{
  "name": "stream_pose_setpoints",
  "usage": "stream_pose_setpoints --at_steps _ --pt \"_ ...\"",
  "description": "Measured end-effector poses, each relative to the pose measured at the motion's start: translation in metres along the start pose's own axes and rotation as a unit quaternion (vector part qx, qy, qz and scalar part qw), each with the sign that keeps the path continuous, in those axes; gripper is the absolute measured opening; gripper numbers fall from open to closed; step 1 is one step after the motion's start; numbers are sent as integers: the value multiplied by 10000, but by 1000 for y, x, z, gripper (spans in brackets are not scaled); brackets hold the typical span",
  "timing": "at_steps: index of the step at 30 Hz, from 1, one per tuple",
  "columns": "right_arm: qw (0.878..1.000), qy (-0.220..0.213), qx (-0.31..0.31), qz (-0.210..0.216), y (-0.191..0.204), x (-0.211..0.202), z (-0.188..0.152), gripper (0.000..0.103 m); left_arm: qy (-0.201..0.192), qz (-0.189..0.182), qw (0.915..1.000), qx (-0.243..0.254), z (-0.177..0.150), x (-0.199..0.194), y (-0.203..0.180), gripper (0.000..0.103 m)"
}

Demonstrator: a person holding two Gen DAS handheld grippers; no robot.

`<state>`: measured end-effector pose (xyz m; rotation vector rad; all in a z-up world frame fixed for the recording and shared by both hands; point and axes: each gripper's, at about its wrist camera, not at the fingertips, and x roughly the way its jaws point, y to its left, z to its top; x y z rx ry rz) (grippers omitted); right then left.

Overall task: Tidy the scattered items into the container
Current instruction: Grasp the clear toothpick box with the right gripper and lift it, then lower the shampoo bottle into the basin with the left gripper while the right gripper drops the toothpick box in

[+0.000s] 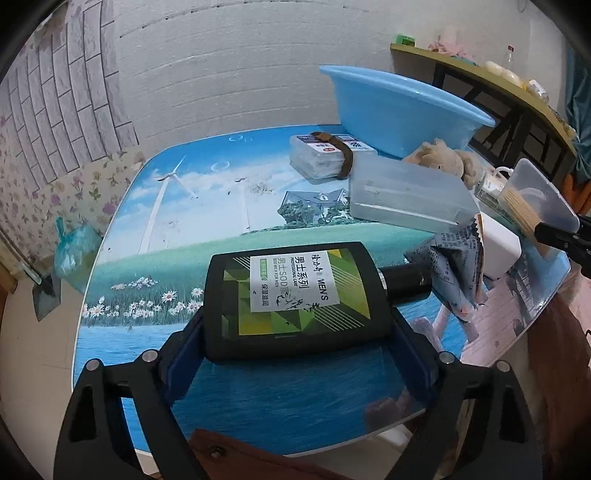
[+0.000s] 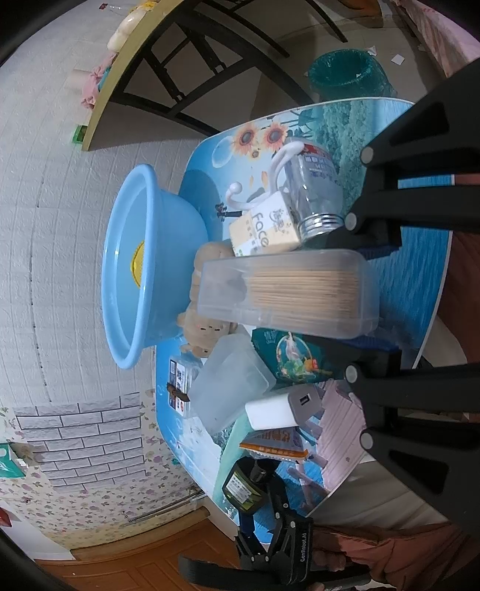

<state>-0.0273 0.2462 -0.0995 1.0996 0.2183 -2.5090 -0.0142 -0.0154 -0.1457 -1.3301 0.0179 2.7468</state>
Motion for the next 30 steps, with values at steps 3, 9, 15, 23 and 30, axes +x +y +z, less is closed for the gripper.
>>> stream_pose_setpoints --at_steps 3,9,15,23,30 --pt "10000 -36 -2 -5 -1 -3 1 32 -89 17 9999 -97 1 -5 2 90" --pt "9998 -199 -11 6 0 -13 8 32 -487 -61 9987 -98 16 -32 -1 89" --pt "9984 -553 -4 77 -1 -32 26 32 -820 -145 9965 -35 42 -58 -9 90" --pt "9963 -857 -51 96 -5 -41 56 32 -1063 -188 9942 -22 83 -64 -23 90" --pt "9956 -933 -31 103 -16 -27 77 32 -1125 -444 9925 193 117 -51 -47 90"
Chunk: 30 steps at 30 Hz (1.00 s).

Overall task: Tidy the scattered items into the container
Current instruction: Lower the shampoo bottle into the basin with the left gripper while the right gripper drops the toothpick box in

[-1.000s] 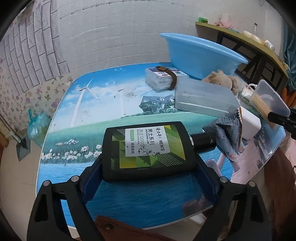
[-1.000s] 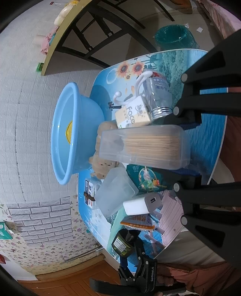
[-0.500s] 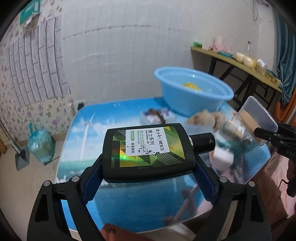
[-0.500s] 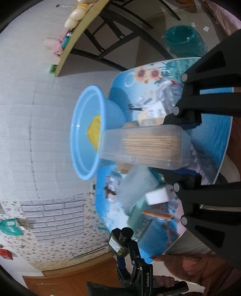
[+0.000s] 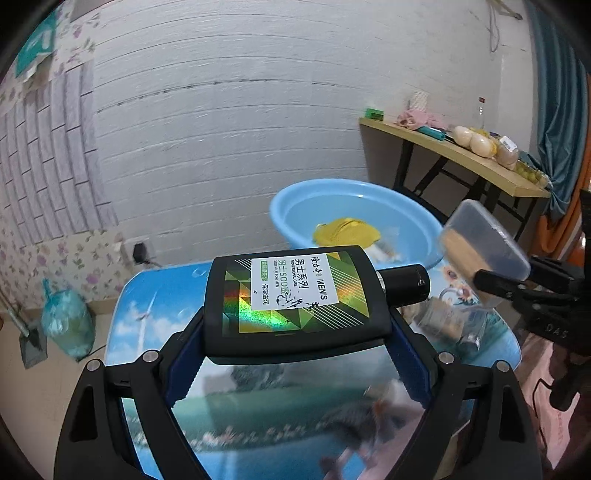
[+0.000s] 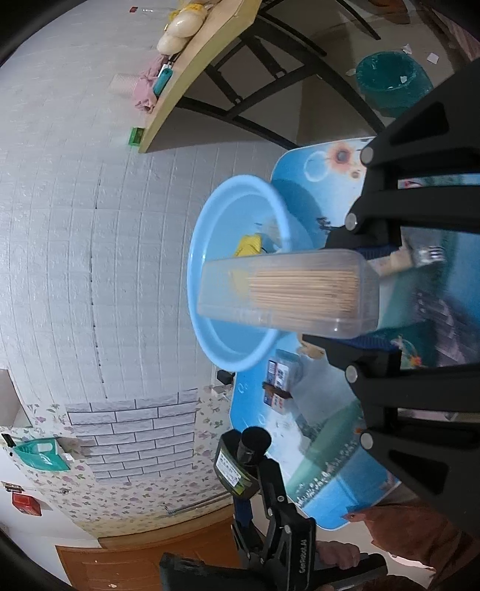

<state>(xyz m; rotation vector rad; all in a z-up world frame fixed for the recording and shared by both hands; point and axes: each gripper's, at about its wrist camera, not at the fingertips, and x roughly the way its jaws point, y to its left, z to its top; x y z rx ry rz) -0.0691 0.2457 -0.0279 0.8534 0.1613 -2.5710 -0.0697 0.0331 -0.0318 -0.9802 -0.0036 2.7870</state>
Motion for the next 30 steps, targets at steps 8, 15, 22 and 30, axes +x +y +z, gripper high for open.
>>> stream_pose_setpoints --at_steps 8,15,22,30 --pt "10000 29 79 3 -20 28 13 32 13 -188 9997 167 34 34 -21 89" --pt "9998 6 187 35 -35 49 23 32 115 -292 9986 435 52 68 -36 88" --pt "9996 -52 254 121 -46 57 26 32 -225 -475 9981 319 73 50 -36 88" --pt "9994 -57 311 155 -52 66 28 32 -341 -444 9967 580 97 71 -52 88"
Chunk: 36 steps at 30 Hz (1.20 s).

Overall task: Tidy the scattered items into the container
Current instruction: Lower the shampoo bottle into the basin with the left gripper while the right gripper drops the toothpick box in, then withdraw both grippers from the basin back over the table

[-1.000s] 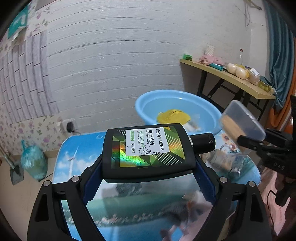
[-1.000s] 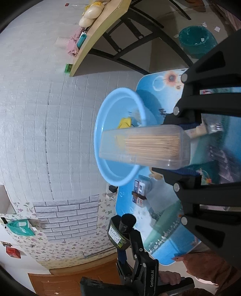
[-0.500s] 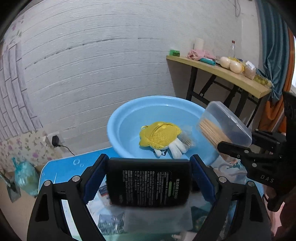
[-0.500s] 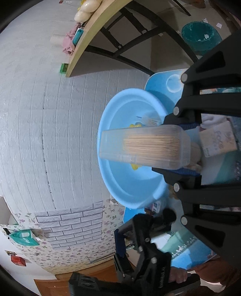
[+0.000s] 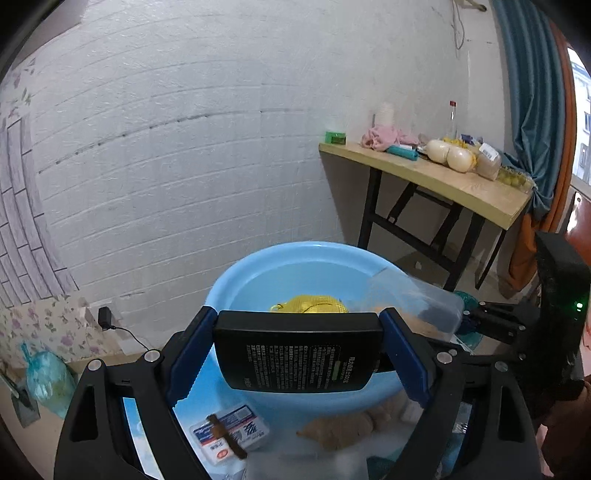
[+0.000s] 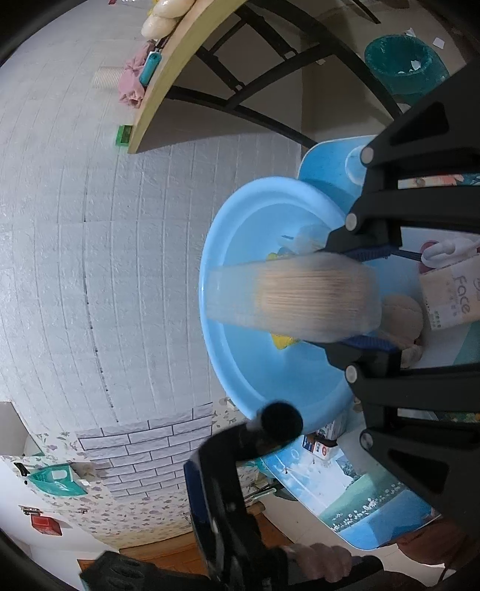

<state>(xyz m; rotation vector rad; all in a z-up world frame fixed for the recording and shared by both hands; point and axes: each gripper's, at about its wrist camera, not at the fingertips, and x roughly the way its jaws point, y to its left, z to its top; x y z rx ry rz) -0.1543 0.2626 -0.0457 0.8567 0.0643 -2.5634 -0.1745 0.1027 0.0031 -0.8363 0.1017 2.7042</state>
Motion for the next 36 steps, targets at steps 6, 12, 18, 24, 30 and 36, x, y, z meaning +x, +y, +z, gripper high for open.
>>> stream_pose_setpoints --at_steps 6,12,18,24,30,36 --pt "10000 71 -11 39 -1 9 0 32 317 49 9994 90 -8 30 -6 88" --pt "9998 145 101 24 -4 15 -2 33 478 3 9987 168 -13 36 -12 89" --pt "9999 131 96 43 -3 10 -4 33 392 54 9991 178 -16 27 -13 89" --pt "9999 106 55 -10 0 -1 -9 33 546 170 9983 73 -32 16 -8 89" --pt "9996 189 150 -109 1 -16 -22 33 746 363 9965 -117 -55 -2 0 95" --pt "9987 295 298 -281 -1 -33 -42 33 873 512 9943 -348 -83 -26 7 95"
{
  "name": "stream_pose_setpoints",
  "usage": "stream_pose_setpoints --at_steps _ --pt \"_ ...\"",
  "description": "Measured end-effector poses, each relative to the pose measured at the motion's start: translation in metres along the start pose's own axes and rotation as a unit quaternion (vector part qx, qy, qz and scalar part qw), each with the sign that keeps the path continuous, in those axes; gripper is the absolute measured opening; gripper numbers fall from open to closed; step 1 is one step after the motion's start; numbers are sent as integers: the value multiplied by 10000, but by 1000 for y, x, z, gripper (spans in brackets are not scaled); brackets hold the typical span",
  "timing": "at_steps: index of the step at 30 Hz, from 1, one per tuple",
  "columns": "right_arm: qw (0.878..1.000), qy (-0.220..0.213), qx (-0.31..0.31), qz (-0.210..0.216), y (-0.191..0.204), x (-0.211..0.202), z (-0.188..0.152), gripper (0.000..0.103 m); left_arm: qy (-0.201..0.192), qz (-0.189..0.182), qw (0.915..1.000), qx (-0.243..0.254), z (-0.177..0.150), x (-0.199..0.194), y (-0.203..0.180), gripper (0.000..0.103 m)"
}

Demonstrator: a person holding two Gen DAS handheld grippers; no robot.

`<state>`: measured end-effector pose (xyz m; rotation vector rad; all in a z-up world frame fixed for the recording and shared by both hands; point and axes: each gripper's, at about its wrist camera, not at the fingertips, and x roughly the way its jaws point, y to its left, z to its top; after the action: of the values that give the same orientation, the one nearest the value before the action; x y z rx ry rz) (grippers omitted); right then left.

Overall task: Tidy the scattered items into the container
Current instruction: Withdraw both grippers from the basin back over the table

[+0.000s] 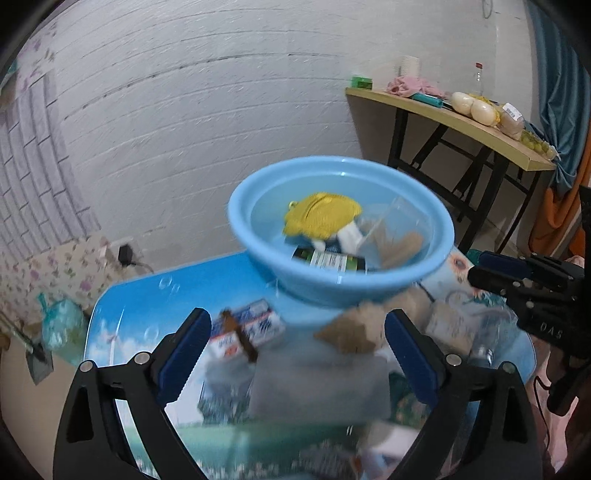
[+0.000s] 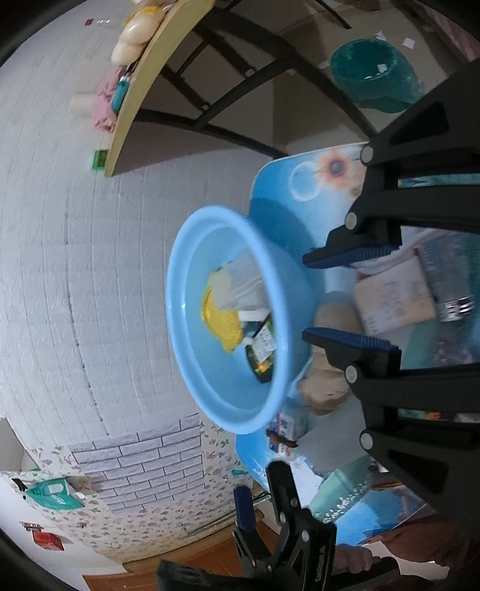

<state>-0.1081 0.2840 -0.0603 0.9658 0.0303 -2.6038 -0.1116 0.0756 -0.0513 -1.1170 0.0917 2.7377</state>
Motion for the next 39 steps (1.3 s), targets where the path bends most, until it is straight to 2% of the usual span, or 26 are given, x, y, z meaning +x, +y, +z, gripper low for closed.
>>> stream_pose_setpoints --at_steps 7,12,23,26,31,39 --pt "9996 232 135 -89 -2 -8 -27 33 252 176 9994 -158 -44 -10 10 97" --pt "9993 347 8 -131 7 -19 -47 33 413 130 9988 -229 -74 -18 9 97" --pt "9986 437 -113 -282 14 -40 -71 40 762 33 9956 -548 -106 -17 10 97" --pt "9984 454 -88 -326 12 -42 -73 48 827 30 9937 -752 -109 -16 14 97" --pt "9974 458 -65 -559 9 -41 -75 72 761 26 9932 -885 -114 -16 16 97" --pt "9978 394 -96 -522 -1 -34 -72 85 818 -99 9952 -522 -113 -5 5 97"
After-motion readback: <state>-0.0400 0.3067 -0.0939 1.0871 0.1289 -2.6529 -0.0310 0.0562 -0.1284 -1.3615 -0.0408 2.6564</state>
